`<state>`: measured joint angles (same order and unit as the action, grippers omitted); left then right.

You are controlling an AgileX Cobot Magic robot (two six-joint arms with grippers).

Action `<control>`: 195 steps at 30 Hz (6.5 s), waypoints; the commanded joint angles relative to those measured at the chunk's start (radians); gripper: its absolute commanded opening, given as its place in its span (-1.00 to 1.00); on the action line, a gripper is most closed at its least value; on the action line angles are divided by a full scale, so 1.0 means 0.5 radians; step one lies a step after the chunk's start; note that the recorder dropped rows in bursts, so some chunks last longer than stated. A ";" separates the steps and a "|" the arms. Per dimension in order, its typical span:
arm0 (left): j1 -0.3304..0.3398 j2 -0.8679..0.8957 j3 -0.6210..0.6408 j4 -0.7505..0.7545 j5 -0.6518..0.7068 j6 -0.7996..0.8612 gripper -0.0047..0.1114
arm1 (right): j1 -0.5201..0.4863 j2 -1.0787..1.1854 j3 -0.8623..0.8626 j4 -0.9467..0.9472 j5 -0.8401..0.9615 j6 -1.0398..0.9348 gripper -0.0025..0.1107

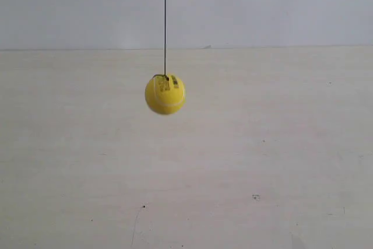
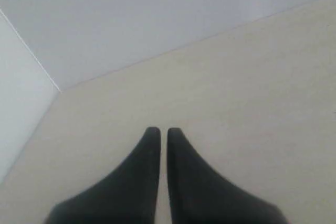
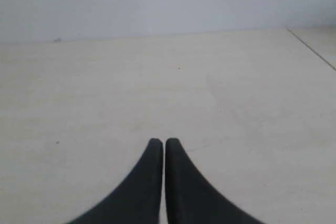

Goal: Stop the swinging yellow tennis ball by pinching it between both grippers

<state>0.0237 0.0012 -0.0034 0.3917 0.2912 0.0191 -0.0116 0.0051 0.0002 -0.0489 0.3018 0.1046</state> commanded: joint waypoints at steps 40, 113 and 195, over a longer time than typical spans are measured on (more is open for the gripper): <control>-0.024 0.846 -0.494 1.493 -1.958 -2.821 -0.84 | 0.374 0.738 -0.407 -1.218 -1.331 1.514 -0.96; -0.354 3.098 -0.739 1.043 -2.933 -0.969 -0.84 | 0.686 2.831 -0.942 -1.805 -2.309 0.862 -0.96; -0.740 3.480 -1.017 1.139 -3.025 -0.767 -0.84 | 0.686 3.045 -0.942 -1.858 -2.583 0.837 -0.96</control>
<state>-0.3362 1.7391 -0.5021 0.9535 -1.2075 -0.3636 0.3281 1.5292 -0.4658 -0.9360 -0.9493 0.5264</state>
